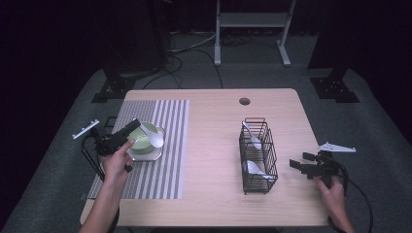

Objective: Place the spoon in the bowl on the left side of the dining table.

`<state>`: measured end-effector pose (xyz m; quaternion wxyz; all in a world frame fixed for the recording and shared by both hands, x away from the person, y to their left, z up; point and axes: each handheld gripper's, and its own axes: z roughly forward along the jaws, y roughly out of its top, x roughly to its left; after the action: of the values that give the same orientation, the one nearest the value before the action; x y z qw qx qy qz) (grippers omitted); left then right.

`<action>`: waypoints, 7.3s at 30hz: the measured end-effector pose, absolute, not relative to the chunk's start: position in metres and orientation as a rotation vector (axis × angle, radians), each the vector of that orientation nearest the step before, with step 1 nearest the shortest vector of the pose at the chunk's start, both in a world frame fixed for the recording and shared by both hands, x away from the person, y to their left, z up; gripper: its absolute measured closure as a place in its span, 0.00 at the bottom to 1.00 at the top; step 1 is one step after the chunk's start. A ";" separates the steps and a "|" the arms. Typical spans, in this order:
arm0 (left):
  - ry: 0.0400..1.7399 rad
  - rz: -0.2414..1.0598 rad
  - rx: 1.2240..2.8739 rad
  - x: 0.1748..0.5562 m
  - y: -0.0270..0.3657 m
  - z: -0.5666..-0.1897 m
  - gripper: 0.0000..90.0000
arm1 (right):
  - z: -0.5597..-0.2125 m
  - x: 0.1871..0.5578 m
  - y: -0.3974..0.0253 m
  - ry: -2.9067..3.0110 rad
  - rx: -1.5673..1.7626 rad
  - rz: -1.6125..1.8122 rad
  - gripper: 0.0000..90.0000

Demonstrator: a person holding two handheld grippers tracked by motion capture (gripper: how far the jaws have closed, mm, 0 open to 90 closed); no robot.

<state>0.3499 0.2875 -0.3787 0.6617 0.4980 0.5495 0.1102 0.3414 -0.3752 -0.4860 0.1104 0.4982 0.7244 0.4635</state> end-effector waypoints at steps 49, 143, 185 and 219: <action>1.298 0.307 1.033 0.358 0.325 -0.374 0.94 | -0.486 0.342 -0.376 2.121 1.474 1.354 0.15; 1.529 0.322 0.959 0.372 0.365 -0.445 0.92 | -0.486 0.341 -0.377 2.115 1.472 1.387 0.15; 1.549 0.370 1.133 0.341 0.358 -0.460 0.47 | -0.485 0.340 -0.376 2.125 1.455 1.382 0.15; 1.368 0.374 1.358 0.318 0.305 -0.436 0.24 | -0.485 0.340 -0.375 2.132 1.437 1.388 0.15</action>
<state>0.3180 0.3050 -0.4363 0.5556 0.5751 0.5792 0.1582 0.3395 -0.3750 -0.4847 0.1099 0.4888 0.7252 0.4723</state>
